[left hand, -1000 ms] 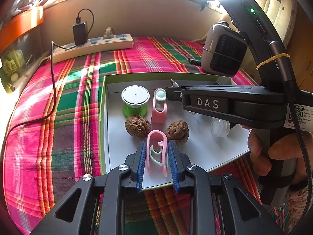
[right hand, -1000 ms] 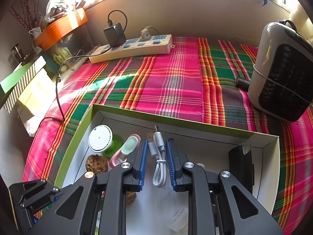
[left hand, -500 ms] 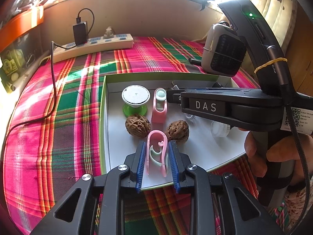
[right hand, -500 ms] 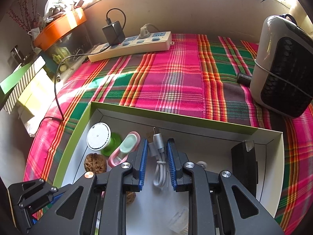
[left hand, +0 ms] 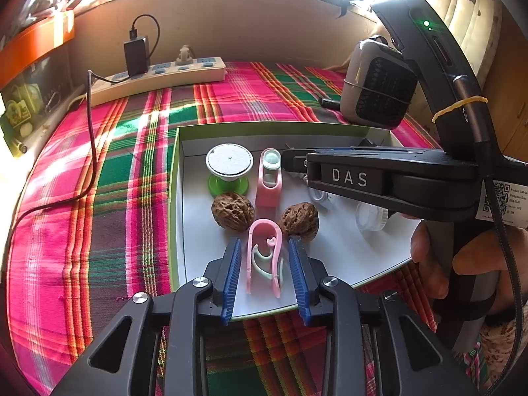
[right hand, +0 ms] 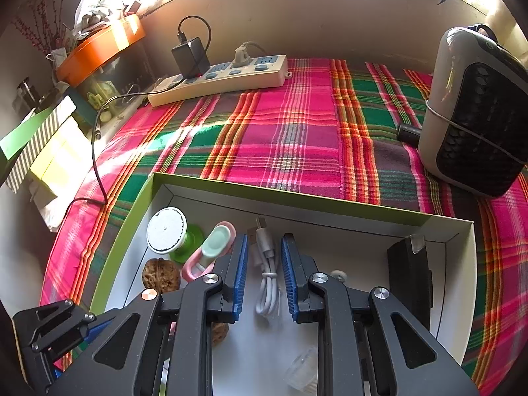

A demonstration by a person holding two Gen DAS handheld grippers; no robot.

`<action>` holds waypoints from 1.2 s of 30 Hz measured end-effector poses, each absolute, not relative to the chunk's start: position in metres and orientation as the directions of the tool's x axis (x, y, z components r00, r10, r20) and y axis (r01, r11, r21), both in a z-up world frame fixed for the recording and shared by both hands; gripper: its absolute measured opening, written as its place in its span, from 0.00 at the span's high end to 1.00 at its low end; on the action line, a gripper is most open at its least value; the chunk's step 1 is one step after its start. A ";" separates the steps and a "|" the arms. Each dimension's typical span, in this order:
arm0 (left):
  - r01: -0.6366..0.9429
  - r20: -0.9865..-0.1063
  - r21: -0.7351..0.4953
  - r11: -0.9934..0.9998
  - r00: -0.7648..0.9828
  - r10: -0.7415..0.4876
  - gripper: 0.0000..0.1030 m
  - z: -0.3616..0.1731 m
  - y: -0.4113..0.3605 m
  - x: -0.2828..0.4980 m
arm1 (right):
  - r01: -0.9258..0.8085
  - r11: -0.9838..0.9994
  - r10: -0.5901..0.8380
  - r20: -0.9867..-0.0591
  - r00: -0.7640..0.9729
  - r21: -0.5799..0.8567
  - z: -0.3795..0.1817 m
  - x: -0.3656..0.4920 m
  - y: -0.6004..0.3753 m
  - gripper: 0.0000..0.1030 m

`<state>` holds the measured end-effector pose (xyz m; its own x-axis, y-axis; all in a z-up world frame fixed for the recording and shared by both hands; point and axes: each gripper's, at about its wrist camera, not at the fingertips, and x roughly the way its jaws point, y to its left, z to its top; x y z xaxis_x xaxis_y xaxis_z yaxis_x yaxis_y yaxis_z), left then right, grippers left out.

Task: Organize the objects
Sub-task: 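Lower the pink clip and white cable onto the box floor and open both grippers, then withdraw both open grippers up and out of the box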

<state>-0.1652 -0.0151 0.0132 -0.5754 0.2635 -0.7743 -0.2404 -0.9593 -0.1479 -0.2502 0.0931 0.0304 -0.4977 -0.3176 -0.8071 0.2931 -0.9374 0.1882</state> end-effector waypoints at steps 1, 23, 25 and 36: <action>-0.240 -0.775 -0.148 -0.960 -0.575 0.263 0.72 0.013 -0.016 -0.165 | 0.293 -0.938 -0.317 -0.807 -0.497 0.188 0.031 -0.251 0.093 0.79; -0.205 -0.773 -0.116 -0.972 -0.596 0.218 0.68 0.021 -0.021 -0.157 | 0.300 -0.941 -0.299 -0.799 -0.522 0.156 0.039 -0.238 0.095 0.71; -0.195 -0.772 -0.109 -0.975 -0.601 0.207 0.68 0.023 -0.022 -0.156 | 0.300 -0.942 -0.296 -0.795 -0.530 0.151 0.041 -0.233 0.096 0.71; -0.167 -0.747 -0.073 -0.983 -0.644 0.165 0.65 0.037 -0.022 -0.134 | 0.305 -0.940 -0.307 -0.761 -0.571 0.151 0.056 -0.196 0.104 0.66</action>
